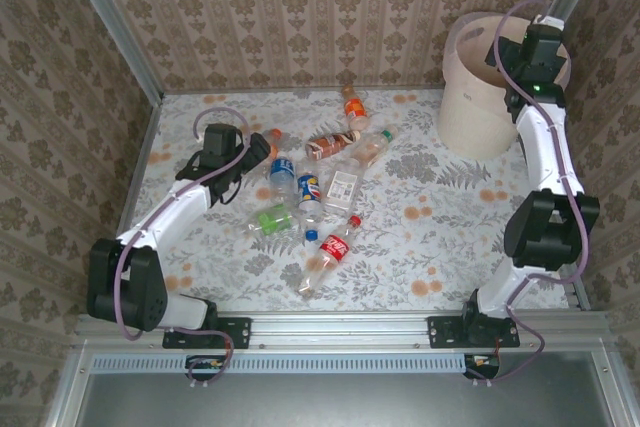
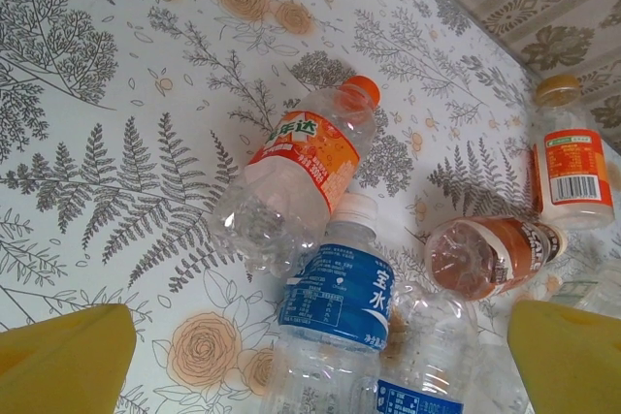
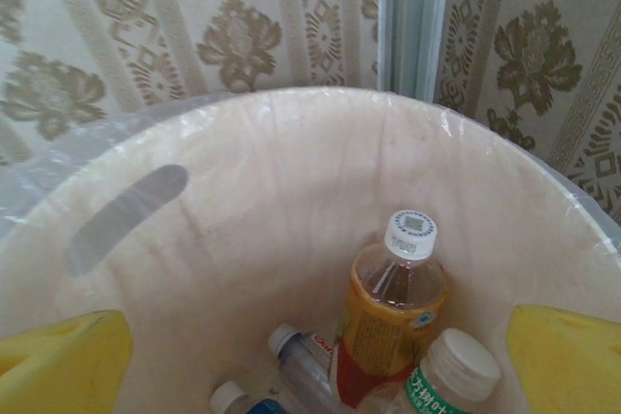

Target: Put the plastic bottles in the bin

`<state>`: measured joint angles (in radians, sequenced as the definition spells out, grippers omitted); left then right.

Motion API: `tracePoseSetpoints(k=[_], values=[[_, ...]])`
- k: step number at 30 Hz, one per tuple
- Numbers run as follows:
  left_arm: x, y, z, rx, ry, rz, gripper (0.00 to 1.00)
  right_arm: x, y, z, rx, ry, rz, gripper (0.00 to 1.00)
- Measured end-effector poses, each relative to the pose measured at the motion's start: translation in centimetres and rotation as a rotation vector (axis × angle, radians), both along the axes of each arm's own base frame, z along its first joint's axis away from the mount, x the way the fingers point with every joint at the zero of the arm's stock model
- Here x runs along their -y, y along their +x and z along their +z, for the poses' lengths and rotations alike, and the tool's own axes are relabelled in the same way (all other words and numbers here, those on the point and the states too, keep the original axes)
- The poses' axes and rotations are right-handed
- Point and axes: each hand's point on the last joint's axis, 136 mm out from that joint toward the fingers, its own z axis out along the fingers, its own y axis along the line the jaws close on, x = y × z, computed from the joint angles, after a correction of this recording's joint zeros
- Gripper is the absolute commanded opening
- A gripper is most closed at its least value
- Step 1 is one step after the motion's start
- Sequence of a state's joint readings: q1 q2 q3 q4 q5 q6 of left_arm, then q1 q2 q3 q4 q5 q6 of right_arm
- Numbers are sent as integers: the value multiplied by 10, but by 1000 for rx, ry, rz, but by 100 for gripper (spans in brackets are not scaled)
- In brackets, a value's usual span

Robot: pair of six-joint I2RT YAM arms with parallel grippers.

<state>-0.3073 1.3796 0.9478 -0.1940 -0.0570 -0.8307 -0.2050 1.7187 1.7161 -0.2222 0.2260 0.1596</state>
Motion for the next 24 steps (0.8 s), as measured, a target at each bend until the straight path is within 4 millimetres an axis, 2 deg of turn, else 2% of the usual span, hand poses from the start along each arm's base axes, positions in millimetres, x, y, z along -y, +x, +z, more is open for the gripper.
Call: tracePoseSetpoints(k=[6,10,15,19,21,24], values=[[-4,-4,-6,-34,-14,37,100,-39,-27,31,72,1,107,100],[-7,-13,-13,-87,-38,83,100,-75,-46,38,128,-2,189,100],[-15,-33,-14,-155,-107,177,100,-127,-73,28,194,2,316,100],[-21,-62,-19,-236,-187,283,100,-163,-93,19,248,20,426,100],[-18,-80,-29,-285,-260,327,100,-176,-103,9,263,27,480,100],[-9,-109,-54,-399,-375,384,100,-199,-116,-6,277,31,592,100]])
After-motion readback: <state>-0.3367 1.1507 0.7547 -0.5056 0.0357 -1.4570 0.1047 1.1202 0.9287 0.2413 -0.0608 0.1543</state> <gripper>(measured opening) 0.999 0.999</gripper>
